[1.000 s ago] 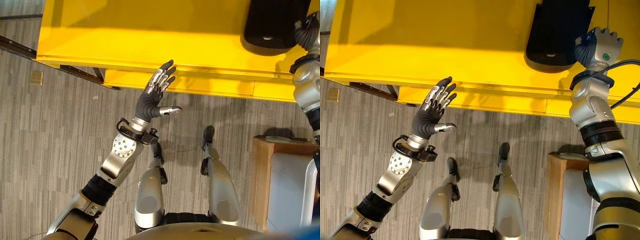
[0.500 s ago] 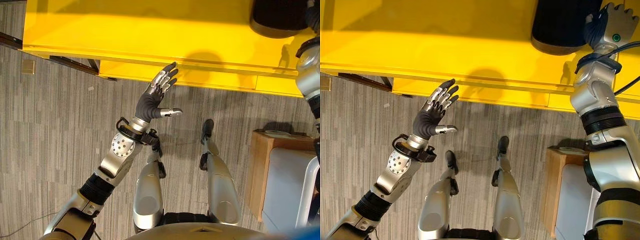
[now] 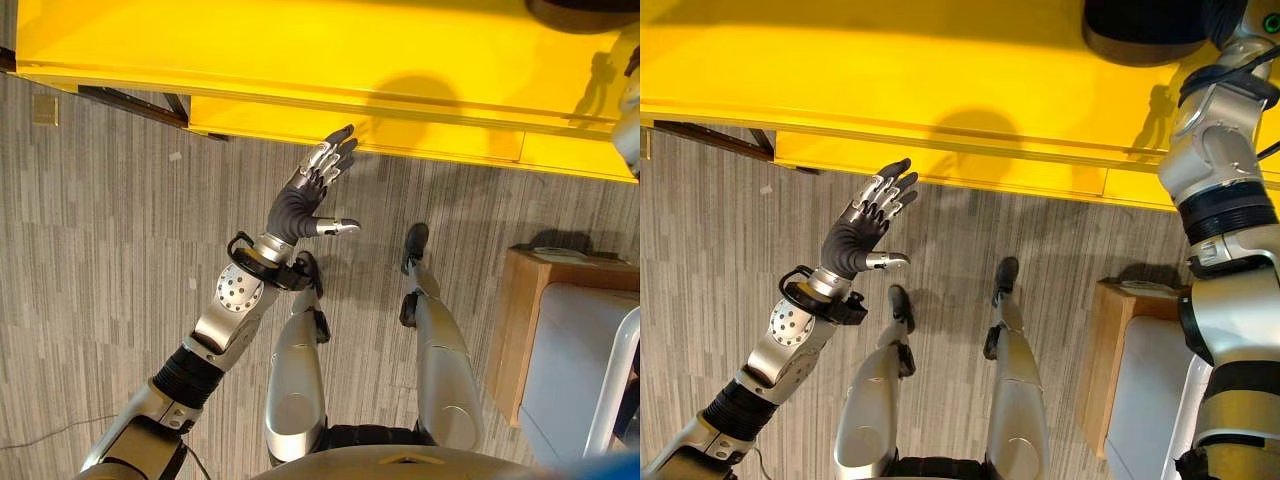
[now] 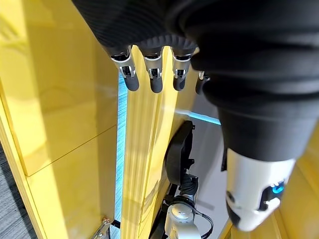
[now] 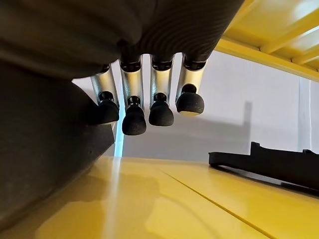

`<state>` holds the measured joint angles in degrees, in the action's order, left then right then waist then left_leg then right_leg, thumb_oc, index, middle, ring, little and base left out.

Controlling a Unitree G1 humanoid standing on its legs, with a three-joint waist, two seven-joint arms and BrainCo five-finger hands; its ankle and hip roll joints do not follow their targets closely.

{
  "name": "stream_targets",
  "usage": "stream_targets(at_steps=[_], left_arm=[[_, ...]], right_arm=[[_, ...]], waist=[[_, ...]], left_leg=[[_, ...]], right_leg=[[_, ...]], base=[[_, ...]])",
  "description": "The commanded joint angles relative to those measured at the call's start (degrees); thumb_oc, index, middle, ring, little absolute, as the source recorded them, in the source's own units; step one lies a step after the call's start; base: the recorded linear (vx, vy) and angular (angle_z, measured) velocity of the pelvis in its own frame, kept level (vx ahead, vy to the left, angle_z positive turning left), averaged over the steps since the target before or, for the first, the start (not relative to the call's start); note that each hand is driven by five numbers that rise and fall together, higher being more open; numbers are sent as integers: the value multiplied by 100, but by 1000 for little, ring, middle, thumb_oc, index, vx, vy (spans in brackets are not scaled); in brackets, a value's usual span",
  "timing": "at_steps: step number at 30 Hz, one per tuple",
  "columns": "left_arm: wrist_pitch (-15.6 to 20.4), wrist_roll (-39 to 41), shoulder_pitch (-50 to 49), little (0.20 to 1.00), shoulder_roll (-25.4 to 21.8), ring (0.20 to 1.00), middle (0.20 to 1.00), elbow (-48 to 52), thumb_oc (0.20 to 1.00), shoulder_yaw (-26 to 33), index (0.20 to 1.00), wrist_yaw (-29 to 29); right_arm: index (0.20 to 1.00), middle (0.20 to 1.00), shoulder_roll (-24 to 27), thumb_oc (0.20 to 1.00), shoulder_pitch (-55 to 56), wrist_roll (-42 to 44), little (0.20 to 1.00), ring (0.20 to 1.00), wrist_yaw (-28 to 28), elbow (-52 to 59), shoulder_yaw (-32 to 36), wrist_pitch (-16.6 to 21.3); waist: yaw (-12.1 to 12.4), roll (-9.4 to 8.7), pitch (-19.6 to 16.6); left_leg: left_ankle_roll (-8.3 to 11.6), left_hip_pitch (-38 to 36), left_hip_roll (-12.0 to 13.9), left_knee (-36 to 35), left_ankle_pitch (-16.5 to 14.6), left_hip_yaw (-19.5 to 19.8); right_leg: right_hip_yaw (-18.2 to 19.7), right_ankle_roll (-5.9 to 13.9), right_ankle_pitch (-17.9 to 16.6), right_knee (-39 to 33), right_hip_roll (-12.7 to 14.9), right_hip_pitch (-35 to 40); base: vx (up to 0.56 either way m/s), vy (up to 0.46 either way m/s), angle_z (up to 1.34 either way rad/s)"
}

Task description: Move parts from the plastic box to the shelf.

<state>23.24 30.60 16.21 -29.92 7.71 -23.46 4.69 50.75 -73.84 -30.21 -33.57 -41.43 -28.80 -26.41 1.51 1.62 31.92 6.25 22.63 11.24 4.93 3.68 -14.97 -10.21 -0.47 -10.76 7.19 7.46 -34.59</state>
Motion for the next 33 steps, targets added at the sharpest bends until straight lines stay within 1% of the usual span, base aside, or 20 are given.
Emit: stream_targets(at_steps=[1,6,10,13,14,15,19,22,26,27,28,29,30,31,32,33], left_arm=[[430,144,-398,1000,-174,1000,1000,457,1000,79,1000,245],[498,262,-449,1000,-223,1000,1000,415,1000,120,1000,376],[492,315,-477,1000,-231,1000,1000,423,1000,156,1000,472],[538,369,-524,1000,-222,1000,1000,417,1000,209,1000,571],[543,384,-534,1000,-216,1000,1000,400,1000,225,1000,613],[565,387,-550,1000,-211,1000,1000,388,1000,224,1000,646],[591,484,-558,1000,-212,1000,1000,383,1000,204,1000,720],[603,474,-564,1000,-191,1000,1000,375,1000,183,1000,742],[605,515,-603,1000,-197,1000,1000,414,1000,156,1000,791],[620,521,-611,1000,-193,1000,1000,421,1000,121,1000,784],[634,540,-613,1000,-183,1000,1000,403,1000,104,1000,795],[630,549,-622,1000,-181,1000,1000,403,1000,99,1000,814],[627,556,-629,1000,-184,1000,1000,409,1000,97,1000,831],[627,556,-629,1000,-184,1000,1000,409,1000,97,1000,831],[632,566,-636,1000,-177,1000,1000,406,1000,75,1000,843],[664,567,-647,1000,-171,1000,1000,385,1000,64,1000,868]], right_arm=[[200,200,640,200,-318,-354,200,200,-174,347,-310,-34],[200,200,664,200,-311,-402,200,200,-223,384,-314,-73],[200,200,677,200,-377,-378,200,200,-119,413,-325,-173],[200,200,654,200,-245,-346,200,200,-152,358,-277,-122],[200,200,624,200,-225,-295,200,200,-108,335,-255,-184],[1000,1000,591,1000,-173,-143,1000,1000,-164,288,-215,-208],[1000,1000,501,1000,-172,-62,1000,1000,-602,119,-56,-264],[1000,1000,479,1000,-186,36,1000,1000,-752,55,-17,-262],[1000,1000,458,1000,-161,101,1000,1000,-1097,7,146,-176],[1000,1000,446,1000,-147,265,1000,1000,-1373,3,213,-60],[1000,1000,435,1000,-115,377,1000,1000,-1612,29,331,140],[1000,1000,431,1000,-92,407,1000,1000,-1696,59,384,210],[1000,1000,422,1000,-88,408,1000,1000,-1785,128,446,359],[1000,1000,422,1000,-88,408,1000,1000,-1785,128,446,359],[1000,1000,388,1000,-97,484,1000,1000,-1886,211,505,573],[1000,1000,342,1000,-67,735,1000,1000,-2027,418,616,762]], waist=[[171,-7,-213],[180,20,-213],[178,36,-213],[192,59,-213],[195,71,-213],[199,86,-213],[212,150,-213],[219,162,-213],[231,193,-213],[234,206,-213],[230,218,-213],[233,224,-213],[232,235,-213],[232,235,-213],[235,246,-213],[229,252,-213]], left_leg=[[48,512,262,71,425,643],[47,545,266,57,424,635],[59,562,275,69,420,647],[66,545,273,24,421,638],[62,537,272,22,418,632],[59,521,269,11,415,624],[47,485,237,9,383,609],[48,461,237,-13,384,597],[40,398,226,-35,369,594],[38,344,229,-54,361,581],[41,267,227,-76,351,578],[39,237,221,-83,348,576],[37,198,215,-89,340,575],[37,198,215,-89,340,575],[35,134,215,-102,330,570],[30,52,213,-106,313,558]], right_leg=[[6,121,1324,1305,-331,-23],[-2,122,1349,1389,-298,-123],[-6,110,1365,1437,-285,-169],[-4,107,1374,1456,-268,-209],[-1,108,1375,1466,-258,-211],[-5,108,1373,1464,-245,-205],[2,108,1400,1519,-207,-222],[4,110,1400,1519,-190,-214],[-1,107,1416,1522,-173,-169],[3,108,1426,1521,-164,-132],[-2,110,1431,1500,-159,-65],[-3,111,1432,1493,-157,-36],[-2,112,1433,1477,-151,0],[-2,112,1433,1477,-151,0],[2,109,1434,1456,-149,56],[7,110,1437,1433,-145,137]], base=[[0,0,0],[0,0,0],[0,0,0],[0,0,0],[0,0,0],[4,43,-1],[3,36,0],[0,0,0],[0,0,0],[0,0,0],[0,0,0],[0,0,0],[0,0,0],[0,0,0],[0,0,0],[0,0,0]])
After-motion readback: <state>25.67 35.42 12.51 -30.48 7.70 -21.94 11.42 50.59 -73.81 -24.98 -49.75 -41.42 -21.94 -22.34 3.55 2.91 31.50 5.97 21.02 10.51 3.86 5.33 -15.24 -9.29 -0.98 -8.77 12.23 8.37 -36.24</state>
